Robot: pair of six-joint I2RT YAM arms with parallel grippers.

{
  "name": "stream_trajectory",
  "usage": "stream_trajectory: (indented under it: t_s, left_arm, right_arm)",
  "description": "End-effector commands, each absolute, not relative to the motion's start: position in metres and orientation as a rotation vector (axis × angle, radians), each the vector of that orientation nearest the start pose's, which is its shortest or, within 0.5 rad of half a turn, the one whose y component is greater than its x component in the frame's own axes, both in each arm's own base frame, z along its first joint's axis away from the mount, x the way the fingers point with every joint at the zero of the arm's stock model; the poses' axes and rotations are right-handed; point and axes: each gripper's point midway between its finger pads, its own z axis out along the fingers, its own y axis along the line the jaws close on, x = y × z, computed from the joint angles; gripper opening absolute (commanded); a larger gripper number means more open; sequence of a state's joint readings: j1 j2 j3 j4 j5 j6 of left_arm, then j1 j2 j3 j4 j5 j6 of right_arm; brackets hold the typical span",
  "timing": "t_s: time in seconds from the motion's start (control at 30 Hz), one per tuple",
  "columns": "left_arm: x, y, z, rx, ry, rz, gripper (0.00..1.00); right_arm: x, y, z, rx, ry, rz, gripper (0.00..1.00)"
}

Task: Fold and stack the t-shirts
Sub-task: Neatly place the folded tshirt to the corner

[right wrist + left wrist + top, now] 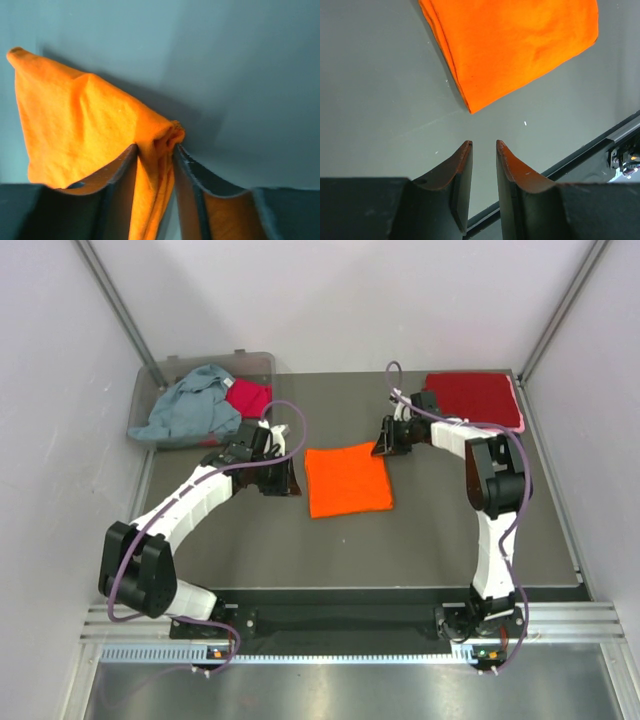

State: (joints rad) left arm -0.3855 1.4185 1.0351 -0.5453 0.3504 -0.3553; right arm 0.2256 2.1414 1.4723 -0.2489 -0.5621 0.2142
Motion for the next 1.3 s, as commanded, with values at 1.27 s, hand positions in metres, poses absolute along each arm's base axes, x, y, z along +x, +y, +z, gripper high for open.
stream_trajectory:
  t_s: [1.27]
  left_arm:
    - [0.28,-0.204,0.15,0.264,2.488,-0.847,0.31]
  right_arm:
    - [0.429,0.211,0.019,-0.388,2.573,0.8,0.48]
